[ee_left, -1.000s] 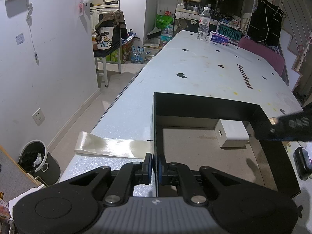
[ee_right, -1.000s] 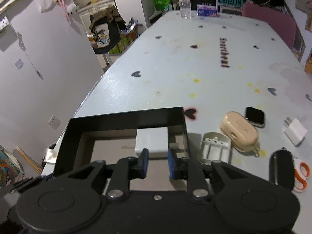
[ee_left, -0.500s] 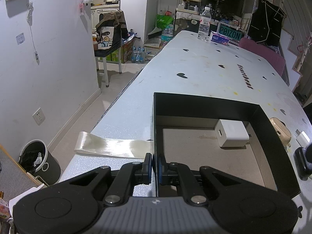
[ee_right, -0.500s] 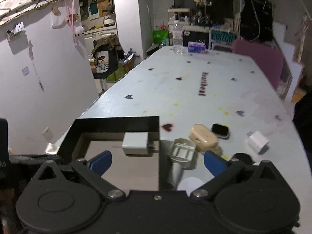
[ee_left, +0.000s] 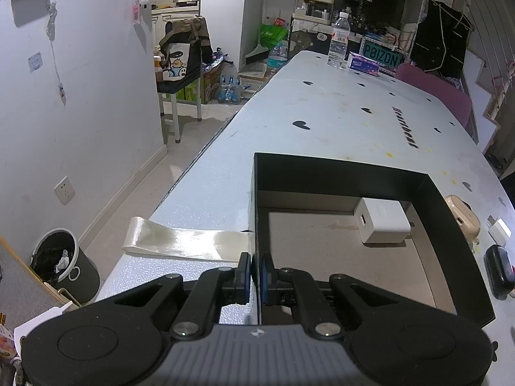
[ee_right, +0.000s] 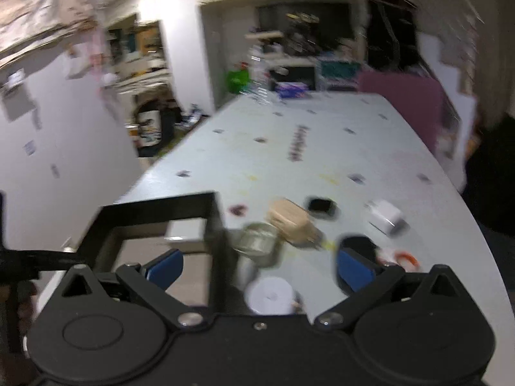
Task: Organize rigid objects
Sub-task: 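Move the right tool to the white round tape measure and grasp it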
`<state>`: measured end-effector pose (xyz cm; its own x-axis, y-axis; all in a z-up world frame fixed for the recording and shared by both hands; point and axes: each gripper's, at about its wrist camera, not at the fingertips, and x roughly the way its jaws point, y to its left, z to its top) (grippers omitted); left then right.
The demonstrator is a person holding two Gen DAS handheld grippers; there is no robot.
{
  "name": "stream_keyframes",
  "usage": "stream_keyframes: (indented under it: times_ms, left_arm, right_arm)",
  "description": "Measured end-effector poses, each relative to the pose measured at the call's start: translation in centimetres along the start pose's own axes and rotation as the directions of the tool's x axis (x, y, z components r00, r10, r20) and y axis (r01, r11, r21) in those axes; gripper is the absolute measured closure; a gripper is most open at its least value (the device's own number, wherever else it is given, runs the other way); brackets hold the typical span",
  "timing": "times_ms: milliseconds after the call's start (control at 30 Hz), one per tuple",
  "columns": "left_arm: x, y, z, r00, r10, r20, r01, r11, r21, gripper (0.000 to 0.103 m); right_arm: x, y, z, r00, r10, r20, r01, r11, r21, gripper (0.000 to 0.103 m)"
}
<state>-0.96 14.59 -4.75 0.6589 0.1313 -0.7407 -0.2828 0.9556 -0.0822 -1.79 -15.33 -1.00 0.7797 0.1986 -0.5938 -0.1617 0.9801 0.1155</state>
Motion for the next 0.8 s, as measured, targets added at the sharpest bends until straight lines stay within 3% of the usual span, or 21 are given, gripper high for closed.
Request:
stream_keyframes:
  times_ms: [167, 300, 433, 533, 667, 800]
  left_arm:
    - [0.0, 0.1, 0.0, 1.0, 0.005, 0.0, -0.005, 1.0, -0.002, 0.097]
    - [-0.1, -0.1, -0.1, 1.0, 0.009, 0.001, -0.009, 1.0, -0.003, 0.097]
    - [-0.2, -0.3, 0.0, 1.0, 0.012, 0.001, -0.012, 1.0, -0.004, 0.097]
    - [-0.2, -0.4, 0.0, 1.0, 0.015, 0.001, -0.015, 1.0, -0.004, 0.097]
    - [-0.2, -0.5, 0.0, 1.0, 0.016, 0.001, -0.016, 1.0, -0.003, 0.097]
    - [-0.2, -0.5, 0.0, 1.0, 0.017, 0.001, -0.017, 1.0, -0.002, 0.097]
  right_arm:
    - [0.6, -3.3, -1.9, 0.986, -0.166, 0.008, 0.165, 0.986, 0.005, 0.0]
    - [1.4, -5.3, -3.2, 0.981, -0.195, -0.013, 0.195, 0.979, 0.059, 0.001]
    - [2.3, -5.2, -3.8, 0.994, -0.105, -0.031, 0.107, 0.991, 0.084, 0.008]
    - [2.9, -4.4, -4.0, 0.999, -0.028, -0.034, 0.029, 0.998, 0.052, 0.019]
    - [4.4, -2.9, -4.0, 0.995, 0.065, -0.071, -0.07, 0.994, -0.081, 0.03]
    - [5.4, -1.6, -3.9, 0.988, 0.115, -0.102, -0.135, 0.968, -0.212, 0.031]
